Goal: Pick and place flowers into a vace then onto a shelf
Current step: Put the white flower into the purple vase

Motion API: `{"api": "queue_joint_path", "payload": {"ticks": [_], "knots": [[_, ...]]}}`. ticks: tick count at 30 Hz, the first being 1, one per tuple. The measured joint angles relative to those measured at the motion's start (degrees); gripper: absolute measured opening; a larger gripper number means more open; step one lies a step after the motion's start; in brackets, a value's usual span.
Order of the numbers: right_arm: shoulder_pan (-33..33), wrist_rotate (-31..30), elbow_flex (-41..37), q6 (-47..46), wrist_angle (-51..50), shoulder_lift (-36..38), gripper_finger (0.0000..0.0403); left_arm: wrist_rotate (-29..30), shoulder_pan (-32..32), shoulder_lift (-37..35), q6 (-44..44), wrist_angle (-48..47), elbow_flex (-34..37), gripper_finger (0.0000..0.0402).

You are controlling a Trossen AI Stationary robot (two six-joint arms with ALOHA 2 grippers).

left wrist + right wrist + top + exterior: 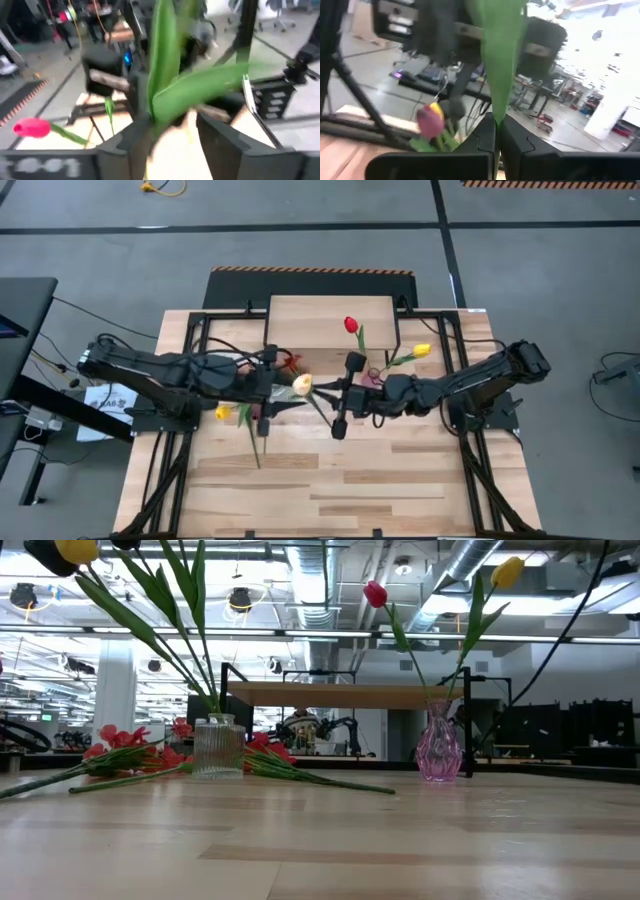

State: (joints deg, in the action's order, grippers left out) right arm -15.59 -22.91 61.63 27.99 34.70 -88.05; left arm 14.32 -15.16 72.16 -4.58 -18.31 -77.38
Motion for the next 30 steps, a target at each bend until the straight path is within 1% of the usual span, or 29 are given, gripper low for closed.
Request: {"api": "queue_joint_path", "payload": {"ticks": [3, 5, 7, 9, 12, 15, 19, 21, 25, 28, 30], "knots": [[-0.1, -2.4, 0.0, 0.0, -1.1, 2.2, 0.0001, -0.2, -1.2, 0.1, 2.4, -8.0, -5.1, 0.0174], [-0.6, -4.3, 0.0, 0.2, -2.4, 4.4, 0.0001, -0.2, -2.2, -0.1, 3.6, -10.6, -7.6, 0.0180], [-1.3, -7.1, 0.0, 0.3, -4.4, 7.1, 0.0001, 0.4, -3.4, -0.9, 4.3, -12.2, -8.7, 0.0182], [-2.3, -9.1, 0.0, 0.3, -6.6, 9.8, 0.0001, 1.8, -4.7, -2.2, 4.5, -12.2, -8.7, 0.0183], [-4.5, -12.1, 0.0, 0.3, -9.5, 13.2, 0.0001, 6.1, -6.7, -5.0, 4.5, -11.8, -7.9, 0.0183], [-7.7, -17.3, 0.0, 0.4, -11.8, 15.6, 0.0001, 10.1, -8.3, -8.0, 4.1, -11.9, -6.2, 0.0183], [-11.2, -23.4, -2.4, 0.4, -9.9, 16.4, 0.0000, 11.1, -9.2, -12.5, 4.6, -10.6, -1.8, 0.0183], [-12.8, -26.5, -5.4, 1.1, -5.7, 16.3, 0.0000, 11.2, -9.4, -14.6, 5.1, -9.7, 0.7, 0.0183], [-14.8, -29.8, -13.8, 2.8, 8.7, 16.1, 0.0000, 11.2, -9.5, -18.2, 6.0, -6.8, 5.4, 0.0183], [-15.2, -30.0, -21.9, 4.5, 24.3, 15.5, 0.0000, 11.2, -9.5, -20.0, 6.1, -5.9, 7.4, 0.0183], [-14.3, -30.7, -26.4, 6.2, 35.2, 13.7, 0.0000, 11.2, -9.5, -20.9, 6.1, -5.4, 8.6, 0.0183]]}}
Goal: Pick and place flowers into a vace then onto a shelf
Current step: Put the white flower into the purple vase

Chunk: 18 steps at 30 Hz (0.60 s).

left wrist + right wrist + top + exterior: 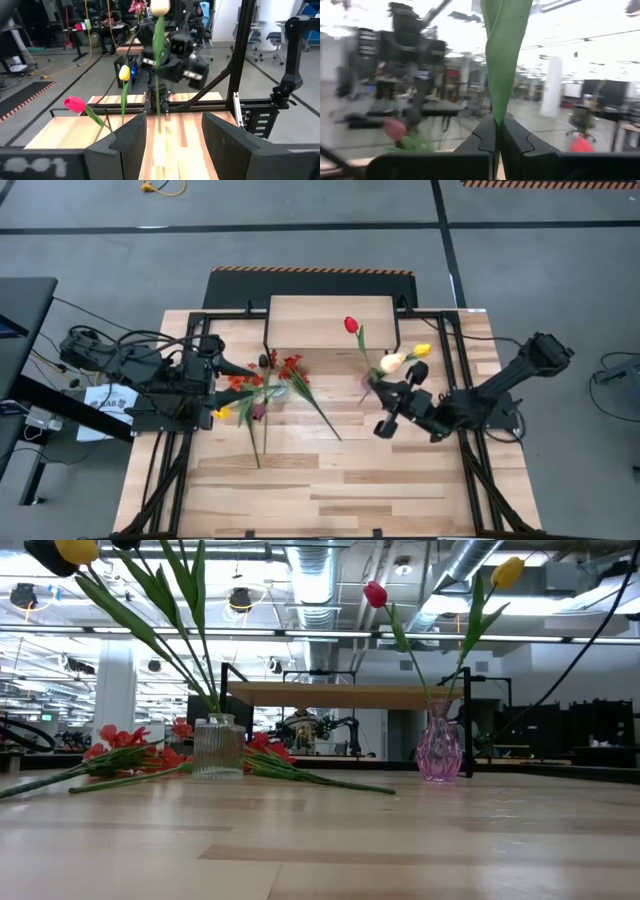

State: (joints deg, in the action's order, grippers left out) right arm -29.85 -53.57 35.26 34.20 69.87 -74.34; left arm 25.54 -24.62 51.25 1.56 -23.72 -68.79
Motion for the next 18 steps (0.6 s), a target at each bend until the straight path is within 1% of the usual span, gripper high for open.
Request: {"api": "queue_joint_path", "payload": {"ticks": [3, 4, 5, 7, 9, 12, 14, 16, 18], "knots": [[1.9, -3.4, -4.1, 4.5, 14.8, -4.4, 0.0000, 0.0, 0.0, -0.7, 0.0, 1.0, 0.9, 0.0183], [2.5, -5.0, -4.7, 6.2, 18.6, -6.1, 0.0000, 0.0, 0.0, -0.7, 0.0, 1.1, 0.9, 0.0183], [3.1, -6.7, -4.8, 8.0, 20.1, -7.8, 0.0000, 0.0, 0.0, -0.7, 0.0, 1.1, 0.9, 0.0183], [4.3, -8.5, -4.3, 8.2, 18.5, -9.8, 0.0000, -0.1, 0.0, -0.7, 0.0, 1.1, 0.9, 0.0183], [5.2, -9.0, -3.3, 7.9, 20.3, -11.3, 0.0000, 0.0, 0.0, -0.6, 0.0, 1.2, 0.9, 0.0183], [6.5, -10.9, -2.7, 8.3, 19.7, -13.5, 0.0000, 0.0, 0.0, -0.6, -0.1, 1.2, 0.9, 0.0183], [7.2, -11.6, -1.7, 9.4, 20.3, -14.0, 0.0000, 0.0, 0.0, -0.6, -0.1, 1.2, 0.9, 0.0183], [8.0, -14.3, -1.4, 11.3, 20.0, -14.0, 0.0000, 0.0, 0.0, -0.6, -0.1, 1.2, 0.9, 0.0183], [8.7, -14.9, -0.7, 12.6, 20.2, -14.2, 0.0000, 0.0, 0.0, -0.6, -0.1, 1.2, 0.9, 0.0183]]}}
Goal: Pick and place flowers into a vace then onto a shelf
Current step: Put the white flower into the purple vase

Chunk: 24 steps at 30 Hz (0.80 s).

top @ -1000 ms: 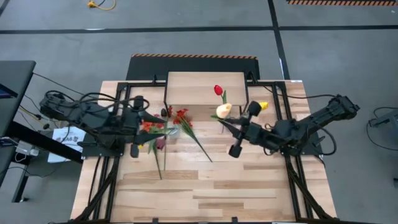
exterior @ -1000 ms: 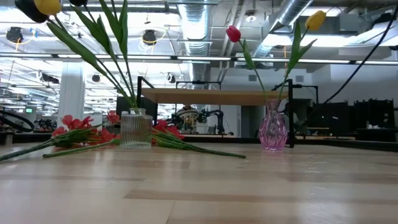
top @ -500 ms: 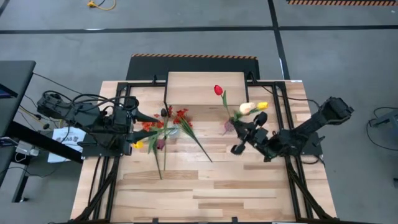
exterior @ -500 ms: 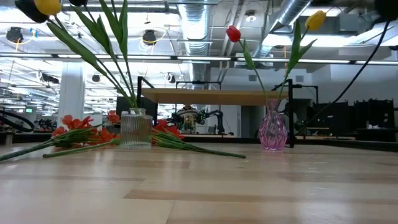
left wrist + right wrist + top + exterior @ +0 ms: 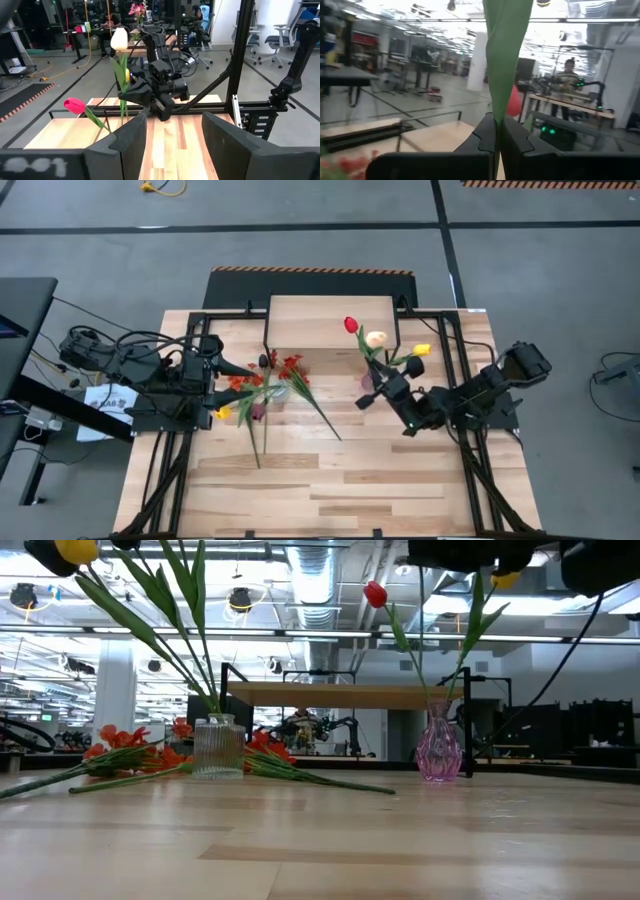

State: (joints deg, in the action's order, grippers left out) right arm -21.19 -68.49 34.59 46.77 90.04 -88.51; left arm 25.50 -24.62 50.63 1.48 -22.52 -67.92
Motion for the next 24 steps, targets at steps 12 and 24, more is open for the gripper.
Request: {"api": "queue_joint_path", "payload": {"ticks": [12, 24], "knots": [[2.0, -6.5, 0.4, 5.8, 0.0, 1.3, 0.0000, 0.0, 0.0, 0.0, 0.1, 0.0, 0.0, 0.0183], [5.1, -6.4, 0.4, 5.3, -0.5, 1.1, 0.0000, -0.1, 0.0, 0.0, 0.2, 0.0, 0.0, 0.0183]]}}
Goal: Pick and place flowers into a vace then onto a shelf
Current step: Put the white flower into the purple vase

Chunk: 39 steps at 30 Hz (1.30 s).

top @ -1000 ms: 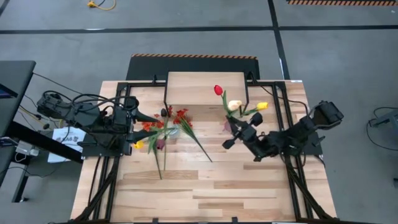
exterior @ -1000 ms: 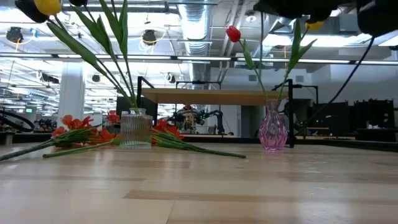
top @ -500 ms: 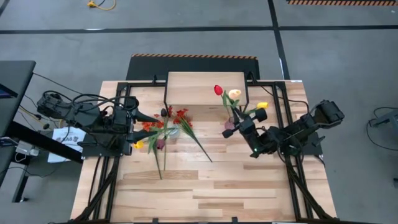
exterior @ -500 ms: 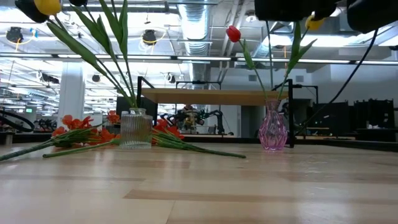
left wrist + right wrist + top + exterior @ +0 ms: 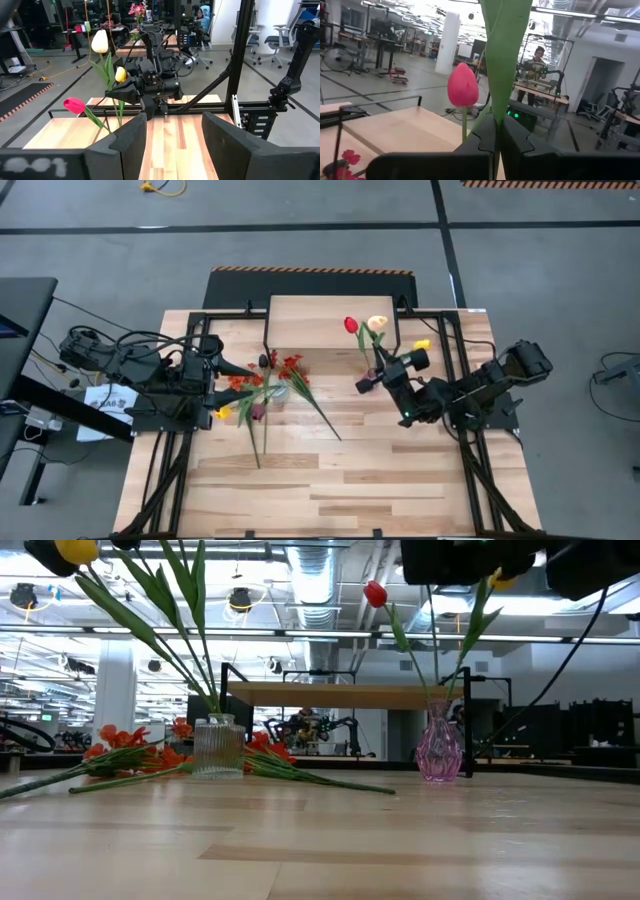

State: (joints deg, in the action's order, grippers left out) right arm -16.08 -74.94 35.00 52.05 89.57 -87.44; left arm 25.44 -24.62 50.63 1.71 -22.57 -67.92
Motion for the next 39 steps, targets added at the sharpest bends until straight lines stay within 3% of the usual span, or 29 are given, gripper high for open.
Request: {"api": "queue_joint_path", "payload": {"ticks": [39], "knots": [[0.4, -0.2, 0.0, -3.1, -6.6, 0.0, 0.0000, -0.9, 0.0, 0.0, 0.7, 0.0, 0.0, 0.0183]]}}
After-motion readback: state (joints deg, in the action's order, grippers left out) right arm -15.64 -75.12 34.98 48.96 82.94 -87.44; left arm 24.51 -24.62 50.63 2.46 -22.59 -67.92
